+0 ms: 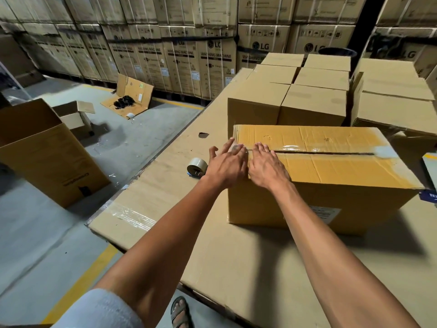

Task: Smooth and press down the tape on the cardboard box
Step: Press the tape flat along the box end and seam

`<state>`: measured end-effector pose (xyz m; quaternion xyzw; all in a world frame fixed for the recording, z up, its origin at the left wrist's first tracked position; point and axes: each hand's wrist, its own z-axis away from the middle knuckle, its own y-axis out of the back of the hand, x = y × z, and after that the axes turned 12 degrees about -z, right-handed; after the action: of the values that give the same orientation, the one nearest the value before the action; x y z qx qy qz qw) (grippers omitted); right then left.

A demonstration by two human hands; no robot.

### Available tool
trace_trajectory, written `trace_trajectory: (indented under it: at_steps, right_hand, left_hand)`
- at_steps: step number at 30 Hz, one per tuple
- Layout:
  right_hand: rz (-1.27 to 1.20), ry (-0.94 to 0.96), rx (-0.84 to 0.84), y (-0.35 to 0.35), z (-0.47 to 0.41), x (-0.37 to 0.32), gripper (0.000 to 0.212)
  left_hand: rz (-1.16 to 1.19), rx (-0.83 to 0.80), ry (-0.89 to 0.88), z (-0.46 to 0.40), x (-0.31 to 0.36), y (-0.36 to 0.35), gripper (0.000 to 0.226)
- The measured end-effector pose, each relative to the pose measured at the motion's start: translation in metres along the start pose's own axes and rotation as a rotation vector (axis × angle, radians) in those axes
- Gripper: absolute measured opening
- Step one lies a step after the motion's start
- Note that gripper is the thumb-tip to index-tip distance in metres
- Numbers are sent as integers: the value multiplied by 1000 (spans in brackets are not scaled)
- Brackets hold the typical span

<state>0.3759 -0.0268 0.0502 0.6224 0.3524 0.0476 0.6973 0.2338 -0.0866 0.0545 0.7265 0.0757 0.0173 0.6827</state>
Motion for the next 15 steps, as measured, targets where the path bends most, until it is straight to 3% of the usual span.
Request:
trace_trajectory:
  at_steps: [4, 11, 15]
  right_hand:
    - [-10, -12, 8, 1, 4, 0, 65]
    - [-25, -3, 9, 3, 5, -5, 64]
    - [-118, 28, 49, 12, 11, -6, 60]
  left_hand:
    - [-102, 58, 88, 7, 8, -1, 64]
    - [-42, 46, -116, 2, -9, -9, 57]
    - [-102, -6, -189, 7, -11, -3, 65]
